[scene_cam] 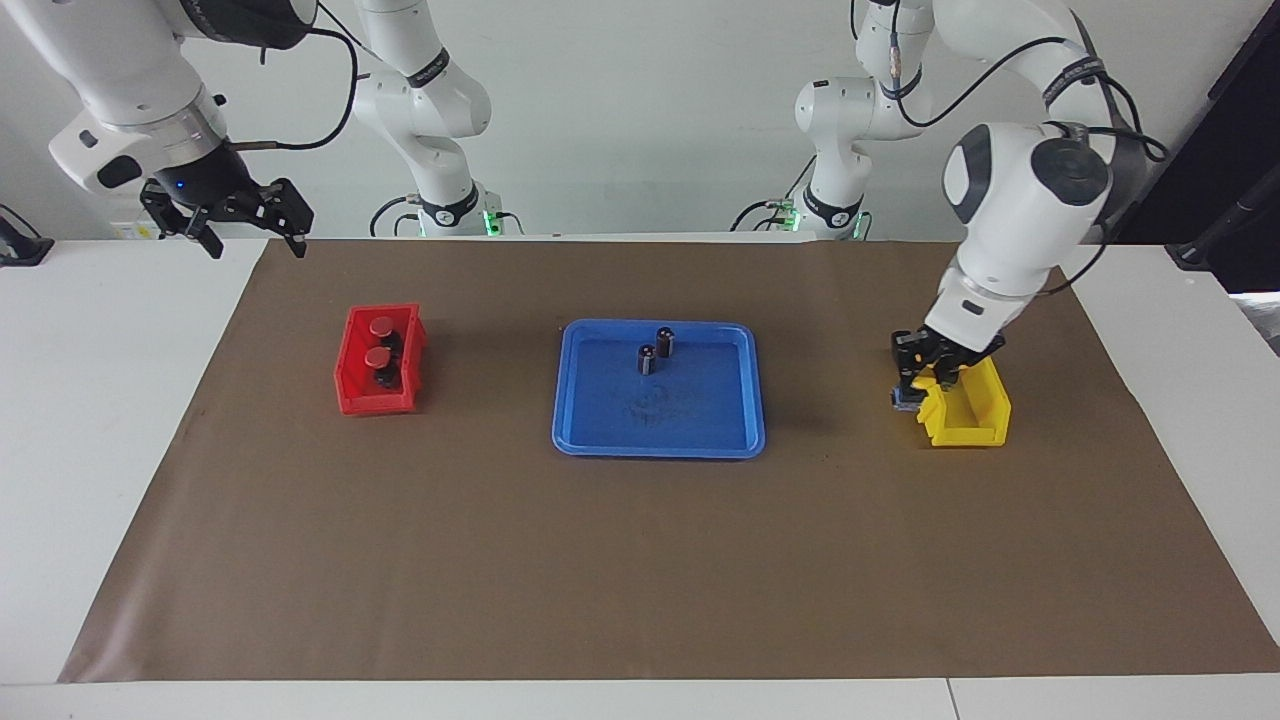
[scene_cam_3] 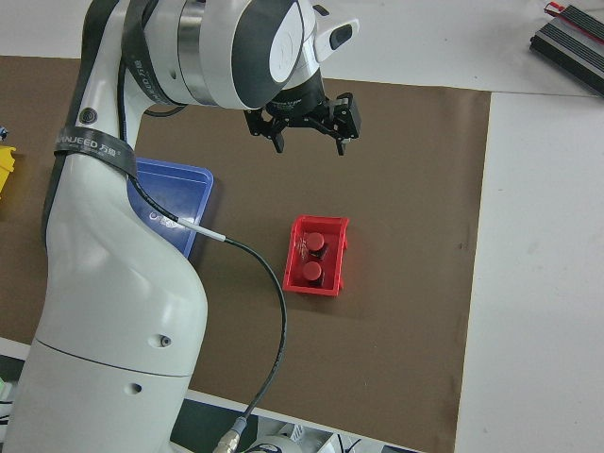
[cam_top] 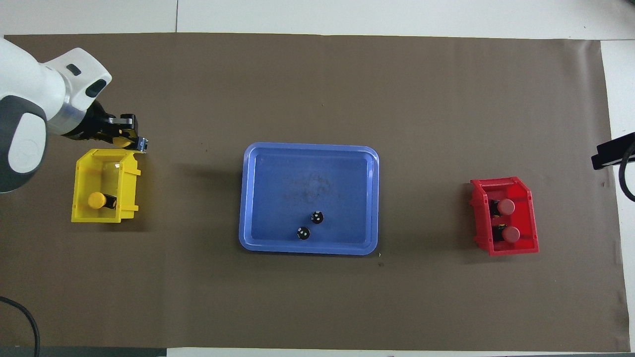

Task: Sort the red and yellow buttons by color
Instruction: 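Carry the yellow button to the yellow bin while the right gripper withdraws, then lower the yellow button into the yellow bin and open the left gripper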

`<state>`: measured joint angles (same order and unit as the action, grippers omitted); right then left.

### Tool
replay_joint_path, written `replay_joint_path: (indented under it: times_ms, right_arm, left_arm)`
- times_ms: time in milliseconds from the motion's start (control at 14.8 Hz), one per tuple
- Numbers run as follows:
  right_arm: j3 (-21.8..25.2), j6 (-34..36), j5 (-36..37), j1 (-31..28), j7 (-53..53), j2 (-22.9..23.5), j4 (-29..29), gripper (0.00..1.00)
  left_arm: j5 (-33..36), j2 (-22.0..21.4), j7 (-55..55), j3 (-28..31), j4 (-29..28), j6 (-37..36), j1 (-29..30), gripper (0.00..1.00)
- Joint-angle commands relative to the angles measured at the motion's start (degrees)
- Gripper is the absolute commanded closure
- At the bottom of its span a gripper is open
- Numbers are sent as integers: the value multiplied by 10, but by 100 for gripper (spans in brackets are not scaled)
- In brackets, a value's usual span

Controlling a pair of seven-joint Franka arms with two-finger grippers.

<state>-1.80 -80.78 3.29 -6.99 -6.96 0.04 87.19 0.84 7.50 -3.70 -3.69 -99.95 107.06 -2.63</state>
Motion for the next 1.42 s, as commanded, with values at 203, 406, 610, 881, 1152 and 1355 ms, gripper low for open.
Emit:
replay_joint_path:
  times_ms: [203, 406, 610, 881, 1152, 1355]
  right_arm:
    - [42, -23, 5, 35, 7, -24, 22, 0]
    - [40, -24, 2, 32, 5, -19, 23, 0]
    - [40, -13, 5, 38, 8, -17, 23, 0]
    - [40, -17, 4, 37, 10, -20, 30, 0]
    - [39, -14, 1, 38, 7, -22, 33, 0]
    - [35, -13, -2, 41, 7, -22, 34, 0]
  left_arm:
    - [6, -2, 43, -9, -31, 47, 84, 99]
    - [6, 2, 54, -7, -57, 79, 89, 99]
    - [7, -4, 62, -7, -94, 97, 95, 99]
    - [6, -12, 62, -7, -132, 119, 96, 99]
    - [6, -12, 62, -7, -158, 145, 96, 99]
    - [6, -4, 61, -7, -174, 174, 96, 99]
